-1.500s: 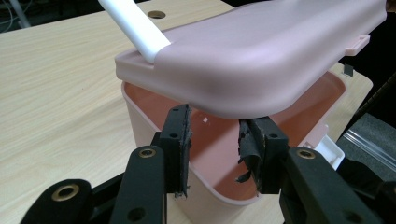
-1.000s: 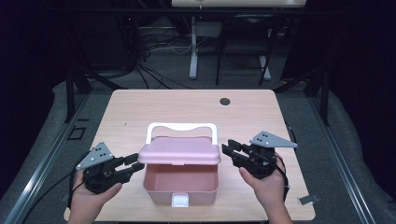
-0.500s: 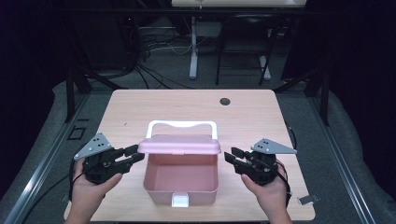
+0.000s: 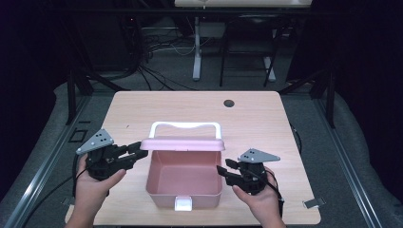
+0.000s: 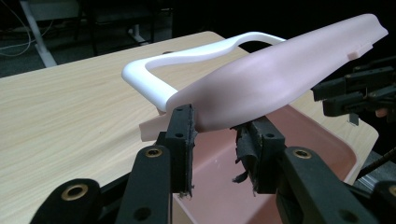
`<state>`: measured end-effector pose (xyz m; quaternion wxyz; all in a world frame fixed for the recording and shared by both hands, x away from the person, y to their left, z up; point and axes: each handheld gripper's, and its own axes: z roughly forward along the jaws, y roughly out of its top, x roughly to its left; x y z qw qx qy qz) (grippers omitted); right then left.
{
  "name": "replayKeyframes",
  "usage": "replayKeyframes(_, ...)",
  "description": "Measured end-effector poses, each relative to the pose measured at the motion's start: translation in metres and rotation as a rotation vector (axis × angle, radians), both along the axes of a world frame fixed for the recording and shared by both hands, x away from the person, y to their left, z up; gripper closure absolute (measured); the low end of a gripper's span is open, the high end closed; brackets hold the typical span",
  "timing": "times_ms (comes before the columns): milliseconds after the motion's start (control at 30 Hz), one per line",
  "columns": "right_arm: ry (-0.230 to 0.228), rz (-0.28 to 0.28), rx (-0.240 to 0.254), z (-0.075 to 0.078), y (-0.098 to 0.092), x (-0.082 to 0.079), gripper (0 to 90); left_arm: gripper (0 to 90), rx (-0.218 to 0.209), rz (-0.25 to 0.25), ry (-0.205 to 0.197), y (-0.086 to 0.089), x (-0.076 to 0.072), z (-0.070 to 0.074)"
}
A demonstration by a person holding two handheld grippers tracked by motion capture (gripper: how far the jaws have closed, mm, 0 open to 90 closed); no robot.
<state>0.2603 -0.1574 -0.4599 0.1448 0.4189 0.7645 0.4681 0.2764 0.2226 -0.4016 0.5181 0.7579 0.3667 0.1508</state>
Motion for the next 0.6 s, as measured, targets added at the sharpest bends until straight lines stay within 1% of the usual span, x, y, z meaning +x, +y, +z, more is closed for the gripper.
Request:
replayKeyframes(33,0.000,0.000,0.000,0.000,0.000,0.000,57.7,66.5,0.001,0.000,0.006,0.000,0.000,0.000)
replayKeyframes(67,0.001,0.002,-0.003,-0.002,0.001,0.000,57.4,66.5,0.004,0.001,0.002,0.000,0.001,0.000)
replayKeyframes(200,0.034,0.011,-0.025,-0.011,0.005,0.001,56.7,66.5,0.008,0.002,0.006,-0.001,0.002,0.000)
replayKeyframes(300,0.048,0.013,-0.028,-0.015,0.007,0.001,56.7,66.5,0.011,0.001,0.006,-0.001,0.004,0.000)
replayKeyframes(333,0.048,0.014,-0.031,-0.016,0.007,0.001,56.7,66.6,0.016,0.000,0.008,-0.001,0.004,0.001)
replayKeyframes(467,0.054,0.017,-0.045,-0.019,0.009,0.002,57.0,66.7,0.014,0.004,0.006,-0.001,0.006,0.002)
replayKeyframes(600,0.060,0.009,-0.058,-0.022,0.008,0.003,60.2,66.8,0.018,0.007,0.006,-0.002,0.008,0.003)
